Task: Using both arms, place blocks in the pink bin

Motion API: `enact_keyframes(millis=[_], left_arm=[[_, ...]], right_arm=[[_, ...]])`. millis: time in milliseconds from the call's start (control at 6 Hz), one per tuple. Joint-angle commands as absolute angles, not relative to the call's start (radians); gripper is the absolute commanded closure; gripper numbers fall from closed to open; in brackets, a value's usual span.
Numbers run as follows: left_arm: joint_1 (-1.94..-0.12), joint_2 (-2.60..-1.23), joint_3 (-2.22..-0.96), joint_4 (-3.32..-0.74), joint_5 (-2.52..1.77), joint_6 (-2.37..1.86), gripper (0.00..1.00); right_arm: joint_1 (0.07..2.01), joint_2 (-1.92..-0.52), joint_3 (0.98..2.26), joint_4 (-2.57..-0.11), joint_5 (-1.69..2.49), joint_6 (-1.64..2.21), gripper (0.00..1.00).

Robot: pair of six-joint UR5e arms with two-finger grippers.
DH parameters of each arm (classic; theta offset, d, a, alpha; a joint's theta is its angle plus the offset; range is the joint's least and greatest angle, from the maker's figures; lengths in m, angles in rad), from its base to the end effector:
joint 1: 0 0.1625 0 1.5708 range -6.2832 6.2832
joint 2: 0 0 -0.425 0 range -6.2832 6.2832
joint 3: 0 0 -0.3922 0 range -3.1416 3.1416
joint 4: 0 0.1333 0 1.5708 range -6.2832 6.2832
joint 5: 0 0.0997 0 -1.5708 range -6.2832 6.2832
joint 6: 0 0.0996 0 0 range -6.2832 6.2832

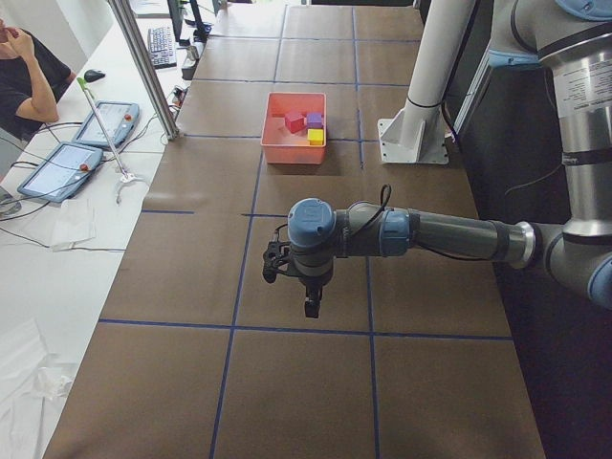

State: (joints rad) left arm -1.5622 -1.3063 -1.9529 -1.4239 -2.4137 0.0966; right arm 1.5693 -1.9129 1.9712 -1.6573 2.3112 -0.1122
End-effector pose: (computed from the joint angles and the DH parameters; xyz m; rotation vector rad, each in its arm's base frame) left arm -0.0557 -0.3766 0.5959 0.0096 0.8435 0.0865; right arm 0.0656 -0.3466 0.6163 0.0141 -0.7410 -0.0980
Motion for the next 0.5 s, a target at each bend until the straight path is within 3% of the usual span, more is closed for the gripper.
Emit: enact_keyframes(millis=[0,333], left_arm=[[-1.562,-1.308,-1.938,-1.42,-2.396,0.097,0.0],[-1.565,-1.304,-1.953,-1.408,-2.324,0.097,0.0]], right_arm=[[1.569,-1.921,1.97,-1.66,2.31,-0.114,0.0],[1.569,-1.921,1.97,-1.664,2.322,-0.112,0.0]])
